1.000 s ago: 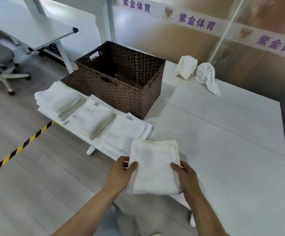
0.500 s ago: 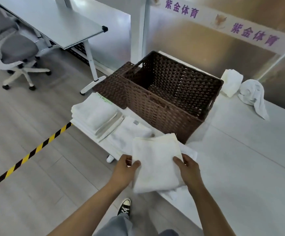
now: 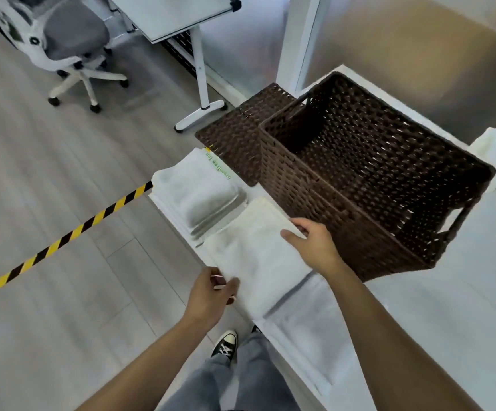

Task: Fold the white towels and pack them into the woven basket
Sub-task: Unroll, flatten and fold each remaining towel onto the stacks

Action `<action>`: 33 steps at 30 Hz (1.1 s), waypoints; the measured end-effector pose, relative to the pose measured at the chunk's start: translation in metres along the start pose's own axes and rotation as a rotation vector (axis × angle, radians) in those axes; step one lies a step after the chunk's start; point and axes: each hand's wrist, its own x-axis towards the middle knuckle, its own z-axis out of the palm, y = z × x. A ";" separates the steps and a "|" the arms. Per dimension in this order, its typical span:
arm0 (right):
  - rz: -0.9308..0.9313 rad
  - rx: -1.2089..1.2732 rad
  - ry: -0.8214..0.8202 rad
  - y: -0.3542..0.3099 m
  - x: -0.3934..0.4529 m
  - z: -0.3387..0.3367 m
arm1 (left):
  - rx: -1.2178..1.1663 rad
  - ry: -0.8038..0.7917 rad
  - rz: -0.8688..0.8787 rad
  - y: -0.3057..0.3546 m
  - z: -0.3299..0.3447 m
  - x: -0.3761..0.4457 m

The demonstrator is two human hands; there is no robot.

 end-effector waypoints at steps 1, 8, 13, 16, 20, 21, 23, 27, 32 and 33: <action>-0.005 0.003 -0.022 -0.004 0.010 0.001 | -0.007 0.018 -0.009 0.001 0.002 0.004; -0.067 -0.207 0.024 0.014 0.052 0.035 | 0.088 0.140 -0.079 -0.007 0.009 0.031; -0.288 -0.549 0.311 0.021 0.036 0.044 | 0.638 0.322 0.297 -0.009 0.007 0.028; -0.476 -0.612 0.378 0.022 0.018 0.046 | 1.023 0.328 0.650 -0.008 0.006 0.031; -0.431 -0.708 0.250 0.040 0.003 0.056 | 1.259 0.133 0.719 -0.017 0.007 0.037; -0.391 -0.737 0.213 0.042 0.001 0.058 | 1.279 0.103 0.688 -0.017 0.006 0.038; -0.350 -0.774 0.170 0.043 -0.001 0.061 | 1.298 0.066 0.649 -0.014 0.006 0.039; -0.299 -0.765 0.143 0.035 -0.010 0.063 | 1.322 -0.012 0.603 -0.001 0.001 0.039; -0.243 -0.733 0.073 0.025 -0.043 0.064 | 1.327 -0.136 0.579 0.021 -0.005 0.033; -0.236 -0.721 0.087 0.025 -0.051 0.063 | 1.339 -0.145 0.605 0.024 -0.006 0.031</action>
